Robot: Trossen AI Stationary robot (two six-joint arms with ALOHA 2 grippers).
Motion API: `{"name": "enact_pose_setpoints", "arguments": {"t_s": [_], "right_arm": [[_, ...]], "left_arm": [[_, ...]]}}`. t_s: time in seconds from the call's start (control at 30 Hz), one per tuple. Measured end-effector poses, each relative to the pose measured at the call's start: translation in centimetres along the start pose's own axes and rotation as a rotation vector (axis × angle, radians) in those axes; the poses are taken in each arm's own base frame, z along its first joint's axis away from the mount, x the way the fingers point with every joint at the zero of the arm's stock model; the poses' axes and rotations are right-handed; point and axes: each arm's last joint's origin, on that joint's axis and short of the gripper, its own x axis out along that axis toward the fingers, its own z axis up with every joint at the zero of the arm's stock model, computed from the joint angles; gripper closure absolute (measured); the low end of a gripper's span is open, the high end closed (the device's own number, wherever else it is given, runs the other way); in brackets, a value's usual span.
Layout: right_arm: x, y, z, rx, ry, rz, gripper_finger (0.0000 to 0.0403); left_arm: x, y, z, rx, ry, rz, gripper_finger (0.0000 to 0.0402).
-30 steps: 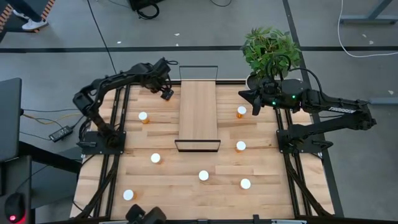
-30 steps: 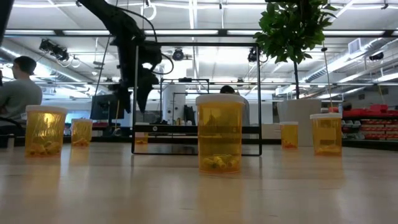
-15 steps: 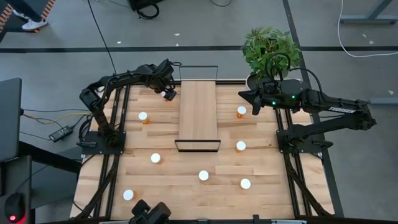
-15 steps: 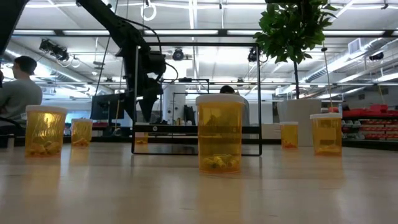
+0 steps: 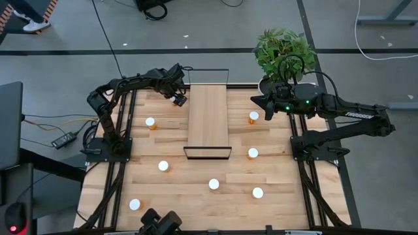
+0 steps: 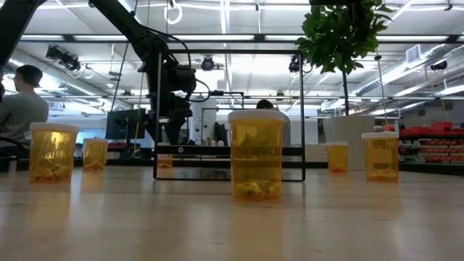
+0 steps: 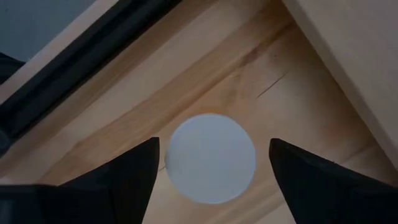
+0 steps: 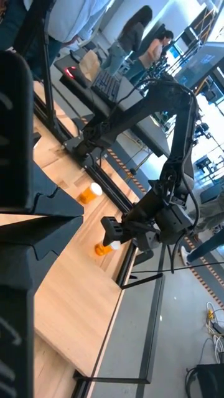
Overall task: Pick and place medicine bottles onto shelf by color
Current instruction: Put the orange pill bottle on the shelf
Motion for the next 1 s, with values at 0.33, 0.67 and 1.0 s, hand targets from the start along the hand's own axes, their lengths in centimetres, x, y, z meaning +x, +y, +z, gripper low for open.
{"name": "enact_pose_setpoints", "arguments": {"t_s": [0.33,0.67,1.0], "right_arm": [[0.0,0.0,0.0,-0.003,0.0,0.001,0.0387],[0.0,0.0,0.0,-0.004,0.001,0.004,0.0387],[0.0,0.0,0.0,-0.005,0.001,0.004,0.0387]], "left_arm": [[0.0,0.0,0.0,0.002,-0.002,0.0,0.0174],[-0.1,-0.4,-0.1,0.023,0.007,-0.001,0.017],[-2.2,-1.2,0.9,0.046,0.019,-0.011,0.0187]]}}
